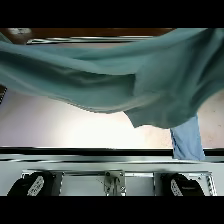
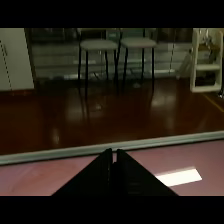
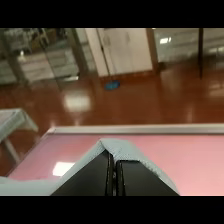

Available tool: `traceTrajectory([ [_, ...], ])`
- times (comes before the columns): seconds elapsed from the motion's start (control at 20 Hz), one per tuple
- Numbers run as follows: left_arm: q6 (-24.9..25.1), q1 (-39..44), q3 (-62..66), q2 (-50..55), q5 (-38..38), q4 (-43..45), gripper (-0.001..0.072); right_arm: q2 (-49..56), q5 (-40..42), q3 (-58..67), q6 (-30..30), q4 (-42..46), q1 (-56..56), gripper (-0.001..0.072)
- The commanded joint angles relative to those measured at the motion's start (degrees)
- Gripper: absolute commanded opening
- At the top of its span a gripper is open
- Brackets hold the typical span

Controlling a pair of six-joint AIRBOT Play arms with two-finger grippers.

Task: Fold the shirts.

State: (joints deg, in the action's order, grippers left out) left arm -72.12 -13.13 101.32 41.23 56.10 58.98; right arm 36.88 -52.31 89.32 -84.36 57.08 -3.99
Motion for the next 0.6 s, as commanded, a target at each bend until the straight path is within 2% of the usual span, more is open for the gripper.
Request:
traceTrajectory([
  [0.0, -3.2, -0.8, 5.5, -5.0, 0.2, 3.2, 0.0038, -2.7, -0.5, 6.9, -4.5, 3.5, -0.7, 0.006],
  [0.1, -6.4, -0.8, 5.5, -6.8, 3.7, 8.7, 0.0038, -2.7, -3.7, 9.2, -6.0, 3.5, -0.7, 0.0059],
  [0.2, -6.9, -0.8, 5.5, -7.3, 12.6, 14.2, 0.0038, -2.7, -6.8, 10.0, -6.9, 3.8, -0.7, 0.0059],
  [0.3, -6.8, -0.8, 4.8, -6.3, 20.6, 20.2, 0.0038, -2.1, -12.0, 10.0, -11.1, 7.1, -0.7, 0.0059],
  [0.4, -6.4, -0.8, 0.8, -5.6, 22.9, 25.7, 0.0038, 0.4, -22.5, 9.9, -14.6, 11.3, -0.7, 0.0059],
  [0.5, -6.4, -0.4, -6.3, -4.9, 22.8, 29.1, 0.0037, 5.4, -33.4, 9.8, -15.7, 12.0, -0.7, 0.0059],
  [0.55, -6.4, -0.4, -10.3, -4.0, 22.7, 30.3, 0.0037, 8.1, -36.3, 8.8, -15.7, 11.8, -0.5, 0.0059],
])
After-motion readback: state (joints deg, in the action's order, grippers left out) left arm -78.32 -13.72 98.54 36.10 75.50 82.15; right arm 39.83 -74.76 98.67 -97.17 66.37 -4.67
